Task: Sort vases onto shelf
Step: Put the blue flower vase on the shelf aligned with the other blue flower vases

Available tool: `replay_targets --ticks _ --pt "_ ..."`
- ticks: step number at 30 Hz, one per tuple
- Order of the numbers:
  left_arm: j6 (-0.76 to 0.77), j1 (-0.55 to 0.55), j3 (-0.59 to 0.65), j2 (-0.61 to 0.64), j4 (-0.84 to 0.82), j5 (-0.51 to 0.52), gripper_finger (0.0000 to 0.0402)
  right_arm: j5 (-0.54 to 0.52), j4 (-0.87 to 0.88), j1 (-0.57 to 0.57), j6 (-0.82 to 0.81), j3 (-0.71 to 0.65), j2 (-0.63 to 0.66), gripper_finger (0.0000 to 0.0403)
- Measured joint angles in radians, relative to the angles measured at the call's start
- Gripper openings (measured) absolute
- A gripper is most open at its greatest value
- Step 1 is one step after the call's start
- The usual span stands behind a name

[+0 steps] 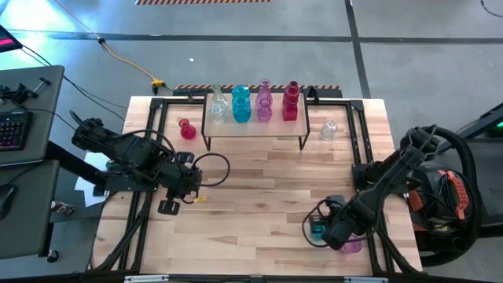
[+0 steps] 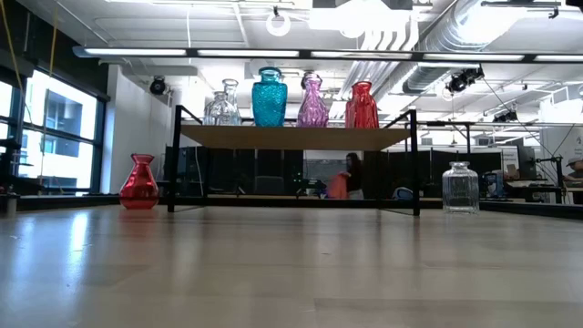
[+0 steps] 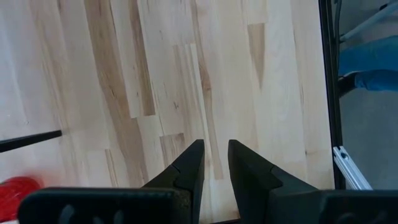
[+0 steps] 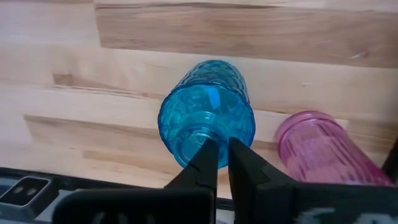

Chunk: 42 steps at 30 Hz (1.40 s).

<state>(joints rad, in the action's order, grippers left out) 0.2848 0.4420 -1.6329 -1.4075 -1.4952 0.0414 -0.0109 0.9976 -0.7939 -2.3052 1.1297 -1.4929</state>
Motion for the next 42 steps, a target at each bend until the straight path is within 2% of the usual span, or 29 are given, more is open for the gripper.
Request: replay_targets --ticks 10,15,31,42 --pt "0.014 0.0 0.0 0.0 -0.001 0.0 0.0065 -0.017 -0.064 0.028 0.053 0.001 0.0 0.0001" --pt "0.008 0.0 0.0 0.0 -0.01 0.0 0.0065 -0.073 -0.123 0.051 0.09 0.002 0.0 0.0" --pt "-0.038 -0.022 0.0 0.0 -0.01 0.003 0.0065 -0.092 -0.189 0.176 0.298 0.002 0.0 0.0" --pt "-0.16 -0.03 0.0 0.0 0.003 0.239 0.0065 -0.057 -0.232 0.312 0.53 0.002 0.0 0.0"
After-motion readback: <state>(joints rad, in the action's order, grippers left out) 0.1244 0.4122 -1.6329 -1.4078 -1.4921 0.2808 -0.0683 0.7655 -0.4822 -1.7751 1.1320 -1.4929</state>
